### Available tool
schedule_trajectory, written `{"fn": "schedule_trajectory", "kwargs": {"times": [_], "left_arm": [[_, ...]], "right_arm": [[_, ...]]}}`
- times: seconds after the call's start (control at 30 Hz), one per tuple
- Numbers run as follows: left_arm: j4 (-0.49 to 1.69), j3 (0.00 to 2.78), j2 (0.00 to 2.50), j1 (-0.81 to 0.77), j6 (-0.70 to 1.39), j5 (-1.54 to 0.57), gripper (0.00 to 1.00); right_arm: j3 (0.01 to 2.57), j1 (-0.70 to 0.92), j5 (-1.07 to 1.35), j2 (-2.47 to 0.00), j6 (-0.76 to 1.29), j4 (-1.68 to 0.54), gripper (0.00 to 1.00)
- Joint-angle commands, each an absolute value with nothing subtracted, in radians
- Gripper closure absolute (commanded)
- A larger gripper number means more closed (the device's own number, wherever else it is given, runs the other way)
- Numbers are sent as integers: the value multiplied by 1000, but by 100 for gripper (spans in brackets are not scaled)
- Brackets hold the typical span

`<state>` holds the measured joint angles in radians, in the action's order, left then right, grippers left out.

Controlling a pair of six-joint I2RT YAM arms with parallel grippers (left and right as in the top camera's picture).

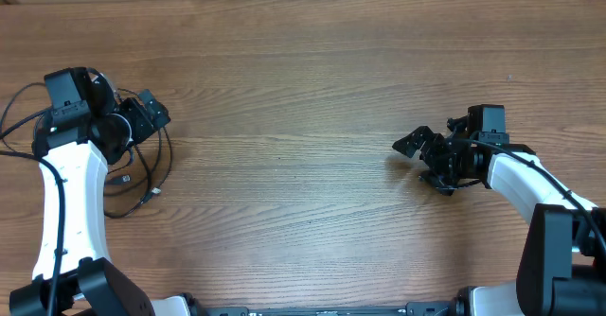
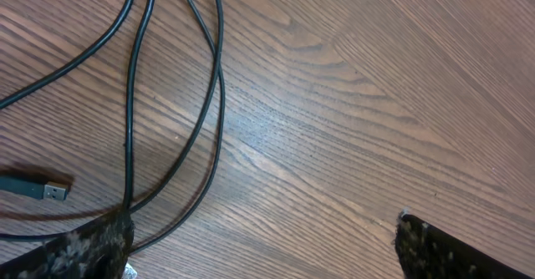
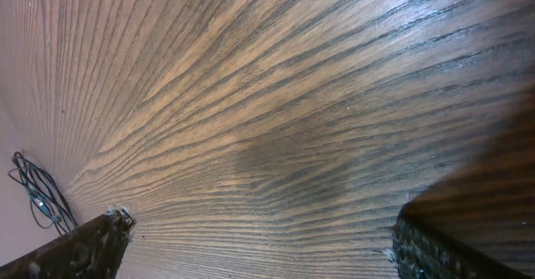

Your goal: Untangle cables

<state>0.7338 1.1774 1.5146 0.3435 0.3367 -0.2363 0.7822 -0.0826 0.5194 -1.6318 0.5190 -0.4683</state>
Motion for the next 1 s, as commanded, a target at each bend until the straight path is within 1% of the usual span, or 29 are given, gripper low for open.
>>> {"fn": "schedule_trajectory", "kwargs": {"times": [0.0,0.1,0.43,0.53,0.63,0.77,0.9,0.97], "left_arm": [[736,1173,1527,340,321,-252,1],[736,1173,1494,340,321,-252,0],[736,1173,1243,338,321,-252,0],[736,1173,1174,315,321,-252,0],[736,1173,1111,211,321,-252,0],[737,1173,1100,39,320,-252,0],[737,1173,1111,-150,265,-87,1],[754,1173,1114,-209,265,-11,1]], "right_arm": [[741,-78,427,-1679,501,-472,0],[741,-78,427,-1679,501,-472,0],[741,-78,427,-1679,501,-472,0],[741,-78,427,-1679,501,-472,0],[741,-78,427,-1679,501,-472,0],[741,-78,427,-1679,501,-472,0],[741,-78,427,-1679,501,-472,0],[741,-78,427,-1679,501,-472,0]]}}
